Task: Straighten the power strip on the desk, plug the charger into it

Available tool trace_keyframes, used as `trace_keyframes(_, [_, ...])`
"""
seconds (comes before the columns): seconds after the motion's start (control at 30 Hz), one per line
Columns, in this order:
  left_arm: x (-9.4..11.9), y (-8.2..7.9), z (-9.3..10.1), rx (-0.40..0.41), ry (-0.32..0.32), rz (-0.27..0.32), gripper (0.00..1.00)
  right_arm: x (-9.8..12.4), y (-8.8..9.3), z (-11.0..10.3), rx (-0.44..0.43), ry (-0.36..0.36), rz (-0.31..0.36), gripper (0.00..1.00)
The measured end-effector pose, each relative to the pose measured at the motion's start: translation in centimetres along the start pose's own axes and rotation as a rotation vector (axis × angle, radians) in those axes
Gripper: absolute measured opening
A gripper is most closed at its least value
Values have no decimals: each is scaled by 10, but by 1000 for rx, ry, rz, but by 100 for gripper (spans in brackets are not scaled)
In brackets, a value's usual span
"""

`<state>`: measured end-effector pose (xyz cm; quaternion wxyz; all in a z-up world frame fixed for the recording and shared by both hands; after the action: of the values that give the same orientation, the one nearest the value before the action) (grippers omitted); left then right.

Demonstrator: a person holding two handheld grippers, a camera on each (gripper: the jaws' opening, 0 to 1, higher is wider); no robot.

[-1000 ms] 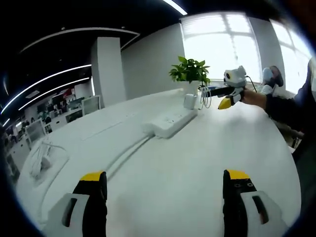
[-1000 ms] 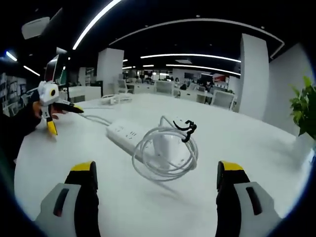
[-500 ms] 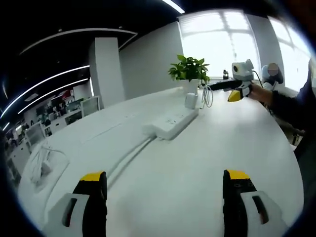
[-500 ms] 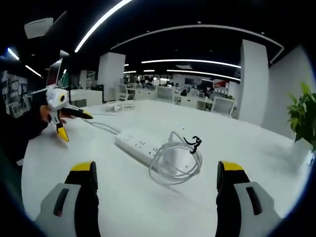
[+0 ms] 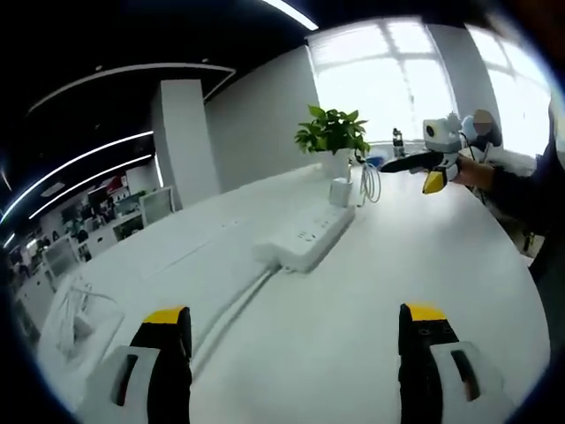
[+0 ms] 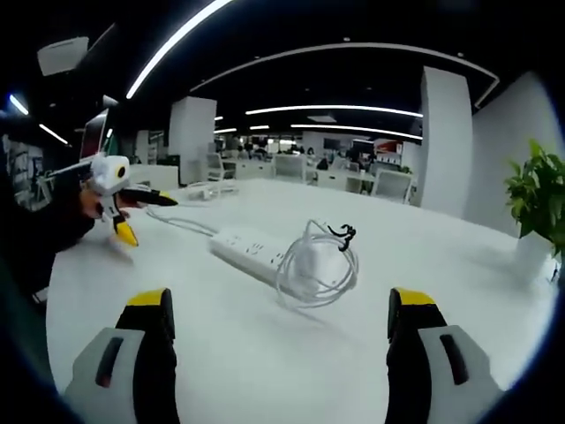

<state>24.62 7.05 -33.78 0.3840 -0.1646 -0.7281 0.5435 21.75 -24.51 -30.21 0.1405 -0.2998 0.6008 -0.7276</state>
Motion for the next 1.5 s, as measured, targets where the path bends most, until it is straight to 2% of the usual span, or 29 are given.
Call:
trace_keyframes(0.3, [-7, -4, -2, 22, 18, 5, 99, 16, 15, -5, -31, 18, -4, 100])
trace_keyframes(0.57, [-16, -8, -5, 33, 41, -14, 99, 22, 23, -11, -54, 17, 4, 99])
trace_keyframes(0.7, [-19, -12, -9, 21, 43, -17, 99, 23, 25, -15, -59, 6, 5, 99])
trace_keyframes(1.07, [-37, -28, -7, 15, 98, -4, 99, 24, 25, -20, -60, -7, 12, 99])
trace_keyframes(1.2, [-43, -25, -6, 9, 111, -20, 99, 26, 24, -19, -59, 9, 33, 99])
trace_keyframes(1.27, [-46, -27, -5, 33, 128, -11, 99, 29, 24, -16, -51, 30, 50, 99])
trace_keyframes(1.5, [-57, -35, -4, 32, 157, -3, 99, 31, 30, -15, -88, 33, 44, 99])
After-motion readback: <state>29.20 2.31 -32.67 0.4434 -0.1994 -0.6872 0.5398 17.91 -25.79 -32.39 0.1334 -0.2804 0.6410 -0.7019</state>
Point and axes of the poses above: the point that each gripper's makers call its tool centre point, and the gripper's own axes: x roughly backward along the fingers, z roughly to its right, y roughly out of its underside, the point moved 2 cm from there along x, roughly backward along the fingers, and after that the axes turned 2 degrees about -y, right-handed, at the moved point
